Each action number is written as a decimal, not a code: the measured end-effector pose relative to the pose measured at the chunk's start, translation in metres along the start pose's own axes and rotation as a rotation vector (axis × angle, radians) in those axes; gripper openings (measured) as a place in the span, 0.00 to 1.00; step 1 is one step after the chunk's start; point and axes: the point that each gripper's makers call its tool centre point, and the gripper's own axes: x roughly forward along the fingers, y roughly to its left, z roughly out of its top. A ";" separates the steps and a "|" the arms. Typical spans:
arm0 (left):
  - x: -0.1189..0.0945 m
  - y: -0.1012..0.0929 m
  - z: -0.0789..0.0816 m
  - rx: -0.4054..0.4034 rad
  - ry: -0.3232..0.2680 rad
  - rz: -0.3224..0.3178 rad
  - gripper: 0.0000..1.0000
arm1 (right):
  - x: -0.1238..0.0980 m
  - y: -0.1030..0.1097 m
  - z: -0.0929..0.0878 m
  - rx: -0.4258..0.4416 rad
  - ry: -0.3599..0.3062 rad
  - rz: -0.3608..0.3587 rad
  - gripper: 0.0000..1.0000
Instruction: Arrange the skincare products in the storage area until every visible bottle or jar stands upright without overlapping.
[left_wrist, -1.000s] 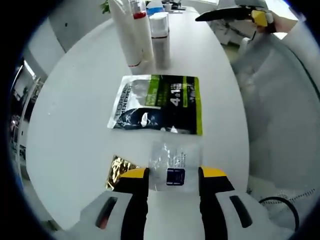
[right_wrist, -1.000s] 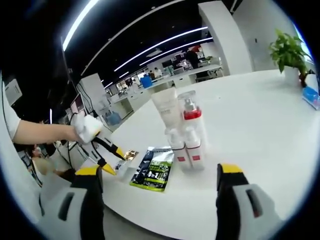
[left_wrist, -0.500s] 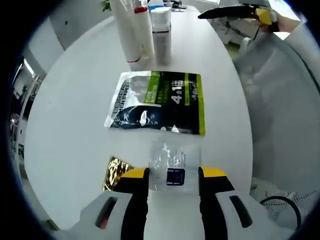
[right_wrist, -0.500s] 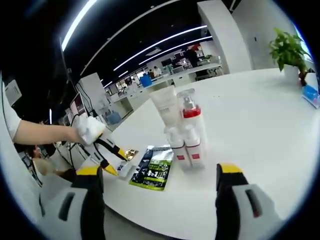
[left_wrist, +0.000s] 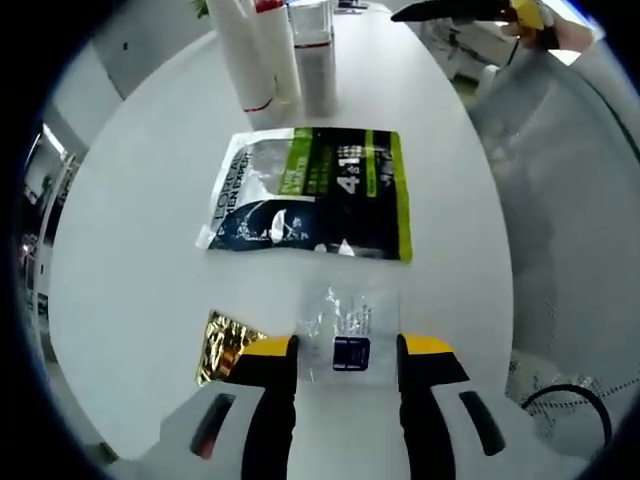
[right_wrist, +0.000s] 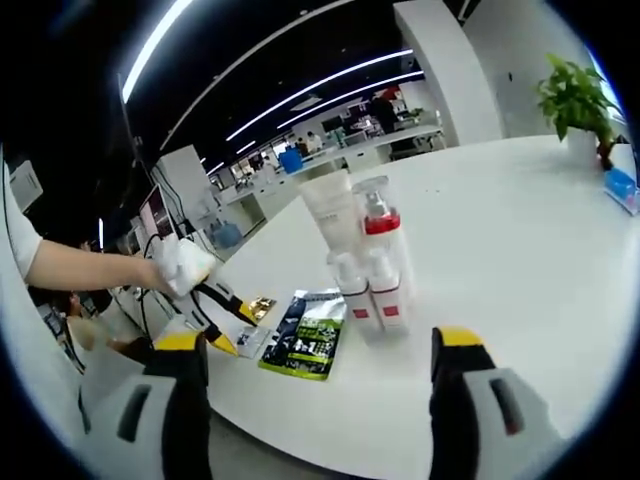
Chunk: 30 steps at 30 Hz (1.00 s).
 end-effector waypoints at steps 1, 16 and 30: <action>0.000 0.000 0.000 0.000 -0.001 0.000 0.37 | 0.000 0.000 0.000 0.000 0.000 0.000 0.93; 0.001 0.000 0.000 -0.007 0.008 0.007 0.39 | -0.001 0.001 0.000 0.011 -0.002 0.004 0.92; -0.004 0.001 0.003 -0.023 0.000 0.023 0.45 | -0.001 0.001 0.001 0.016 -0.010 0.008 0.91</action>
